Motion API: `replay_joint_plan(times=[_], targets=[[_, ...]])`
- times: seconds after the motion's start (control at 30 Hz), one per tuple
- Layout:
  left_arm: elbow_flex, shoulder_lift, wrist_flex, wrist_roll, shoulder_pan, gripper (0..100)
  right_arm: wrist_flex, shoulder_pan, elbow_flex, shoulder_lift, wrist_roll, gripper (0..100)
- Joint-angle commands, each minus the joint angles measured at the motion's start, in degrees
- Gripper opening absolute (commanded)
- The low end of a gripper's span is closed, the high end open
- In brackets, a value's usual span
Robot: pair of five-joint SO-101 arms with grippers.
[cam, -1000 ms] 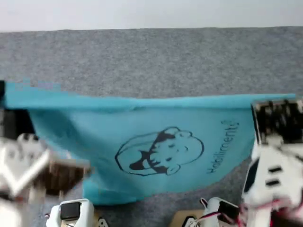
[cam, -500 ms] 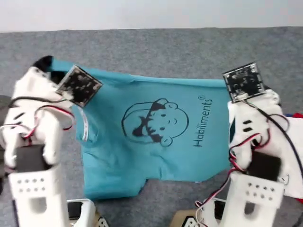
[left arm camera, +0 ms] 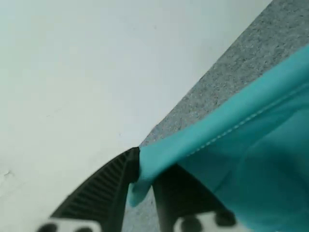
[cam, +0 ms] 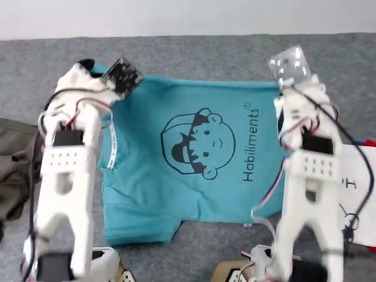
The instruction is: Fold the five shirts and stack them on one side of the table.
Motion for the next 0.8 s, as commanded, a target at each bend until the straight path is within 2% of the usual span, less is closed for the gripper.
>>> replay_joint_plan(times=[0.0,0.2,0.43,0.57,0.77], targets=[[-13.41,9.58,-1.76,2.64,0.09,1,-1.27,-0.04,-15.21,10.24,-1.14,1.0],[-33.71,27.34,-0.88,5.54,1.49,1,-0.66,-0.13,-33.76,28.09,-2.02,1.0],[-56.48,44.75,5.63,5.45,3.16,1,6.20,-0.04,-51.69,42.77,-2.02,1.0],[-69.23,52.22,13.80,5.45,3.25,1,10.86,-0.04,-57.76,46.55,-2.02,1.0],[-83.30,57.41,30.77,5.45,3.25,1,16.13,-0.57,-59.69,47.34,-0.62,1.0]])
